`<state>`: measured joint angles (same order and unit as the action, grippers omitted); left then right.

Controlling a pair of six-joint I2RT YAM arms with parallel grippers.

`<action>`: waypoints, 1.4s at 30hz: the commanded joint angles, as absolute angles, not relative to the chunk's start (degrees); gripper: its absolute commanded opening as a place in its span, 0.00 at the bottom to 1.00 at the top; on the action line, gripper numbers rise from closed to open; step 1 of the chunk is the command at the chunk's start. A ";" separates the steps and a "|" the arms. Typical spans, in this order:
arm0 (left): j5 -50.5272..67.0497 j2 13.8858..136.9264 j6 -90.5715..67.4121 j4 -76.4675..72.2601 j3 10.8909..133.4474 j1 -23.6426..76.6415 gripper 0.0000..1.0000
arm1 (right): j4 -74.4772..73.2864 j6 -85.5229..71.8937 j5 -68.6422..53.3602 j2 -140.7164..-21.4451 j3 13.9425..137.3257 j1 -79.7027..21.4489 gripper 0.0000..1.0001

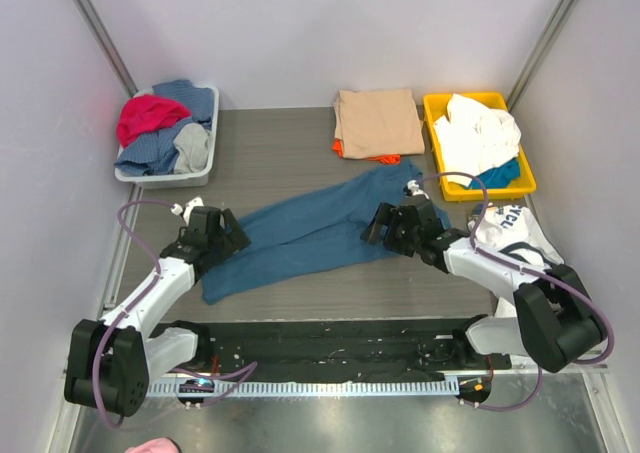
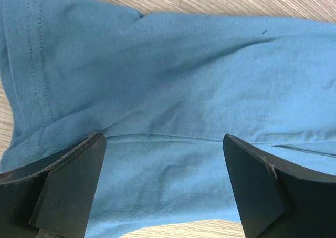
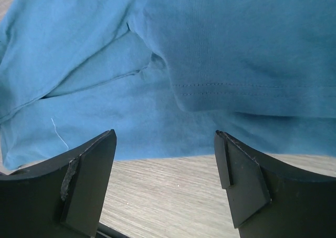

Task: Fold and stack the t-shirts
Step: Fold the tshirt

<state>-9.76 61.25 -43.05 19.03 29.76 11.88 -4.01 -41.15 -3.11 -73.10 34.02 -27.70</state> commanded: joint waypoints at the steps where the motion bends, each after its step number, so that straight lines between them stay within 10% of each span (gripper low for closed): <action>1: -9.58 60.73 -42.72 17.84 30.32 11.78 1.00 | 4.04 -43.33 -5.18 -75.58 33.93 -28.04 0.83; 42: -10.81 61.08 -42.01 18.46 30.32 11.78 1.00 | 5.89 -35.95 10.90 -86.75 43.94 -28.04 0.83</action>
<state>-9.87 61.25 -42.85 19.11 29.76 11.88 3.46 -37.89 8.36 -86.11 41.34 -27.70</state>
